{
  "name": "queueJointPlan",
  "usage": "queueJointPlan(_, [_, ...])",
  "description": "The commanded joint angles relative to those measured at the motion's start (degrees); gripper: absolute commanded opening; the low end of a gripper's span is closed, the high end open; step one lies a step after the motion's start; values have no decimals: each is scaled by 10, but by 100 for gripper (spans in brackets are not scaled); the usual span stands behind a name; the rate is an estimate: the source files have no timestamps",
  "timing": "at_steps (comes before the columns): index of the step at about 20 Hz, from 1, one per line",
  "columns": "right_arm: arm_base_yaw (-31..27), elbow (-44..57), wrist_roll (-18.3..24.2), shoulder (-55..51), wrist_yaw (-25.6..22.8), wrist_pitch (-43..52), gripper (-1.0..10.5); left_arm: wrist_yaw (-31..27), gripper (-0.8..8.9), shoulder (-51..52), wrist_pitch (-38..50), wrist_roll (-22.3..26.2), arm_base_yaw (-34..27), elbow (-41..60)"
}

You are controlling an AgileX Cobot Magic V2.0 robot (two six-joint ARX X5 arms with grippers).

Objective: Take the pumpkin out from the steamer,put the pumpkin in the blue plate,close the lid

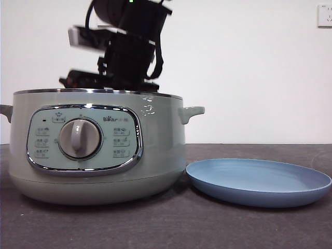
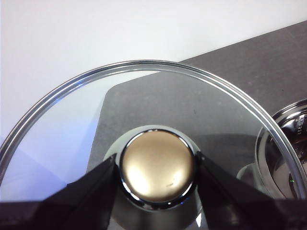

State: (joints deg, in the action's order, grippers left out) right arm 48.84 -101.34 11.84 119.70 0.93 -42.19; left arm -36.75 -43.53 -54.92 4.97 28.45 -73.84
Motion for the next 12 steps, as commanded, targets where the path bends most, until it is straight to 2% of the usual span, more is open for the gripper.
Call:
queueJointPlan(1, [2, 3, 2, 6, 2, 4, 586, -9, -9, 6, 21, 9, 1, -8])
queueJointPlan(3, [0, 3, 0, 6, 2, 3, 411, -8, -9, 6, 21, 9, 1, -8])
queueJointPlan(4, [0, 3, 1, 6, 2, 3, 270, -8, -9, 6, 21, 9, 1, -8])
queueJointPlan(5, [1, 3, 1, 6, 2, 4, 55, -8, -9, 6, 20, 9, 1, -8])
queueJointPlan(6, [1, 3, 0, 6, 2, 5, -9, -7, -9, 6, 18, 9, 1, -8])
queueJointPlan(9, [1, 3, -9, -2, 1, 5, -10, -7, -9, 6, 14, 9, 1, -8])
queueJointPlan(12, [0, 2, -9, -56, 1, -13, -10, -6, -9, 6, 15, 9, 1, -8])
